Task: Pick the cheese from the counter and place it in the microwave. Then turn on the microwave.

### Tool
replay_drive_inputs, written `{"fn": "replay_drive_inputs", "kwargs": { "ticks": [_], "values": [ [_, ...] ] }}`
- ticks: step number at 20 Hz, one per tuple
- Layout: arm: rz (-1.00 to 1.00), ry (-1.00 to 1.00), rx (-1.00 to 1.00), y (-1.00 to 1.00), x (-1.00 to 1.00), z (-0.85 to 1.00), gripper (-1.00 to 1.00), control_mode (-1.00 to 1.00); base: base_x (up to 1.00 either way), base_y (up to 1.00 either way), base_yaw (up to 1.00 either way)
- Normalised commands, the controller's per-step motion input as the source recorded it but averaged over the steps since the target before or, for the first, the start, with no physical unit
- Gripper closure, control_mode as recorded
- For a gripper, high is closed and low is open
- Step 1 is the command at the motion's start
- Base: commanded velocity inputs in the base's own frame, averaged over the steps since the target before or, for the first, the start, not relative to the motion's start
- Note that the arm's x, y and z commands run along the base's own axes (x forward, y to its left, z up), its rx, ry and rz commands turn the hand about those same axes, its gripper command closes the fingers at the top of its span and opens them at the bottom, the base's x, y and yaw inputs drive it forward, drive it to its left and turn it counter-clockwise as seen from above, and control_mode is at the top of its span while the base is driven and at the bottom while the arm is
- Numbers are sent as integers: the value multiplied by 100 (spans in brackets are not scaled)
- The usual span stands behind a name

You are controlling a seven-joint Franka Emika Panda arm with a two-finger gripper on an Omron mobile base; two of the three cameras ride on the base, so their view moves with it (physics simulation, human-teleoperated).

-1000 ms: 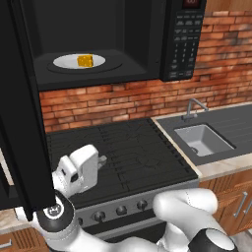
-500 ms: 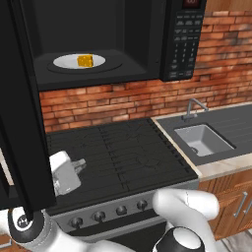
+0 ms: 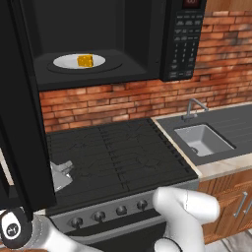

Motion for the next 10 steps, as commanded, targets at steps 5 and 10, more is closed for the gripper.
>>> {"fn": "replay_drive_inputs", "kwargs": {
  "ticks": [5, 10],
  "values": [
    [8, -21, -3, 27, 0, 1, 100, -100, 0, 0, 0],
    [9, -22, -4, 36, -27, 19, 100, -100, 0, 0, 0]
  ]
}}
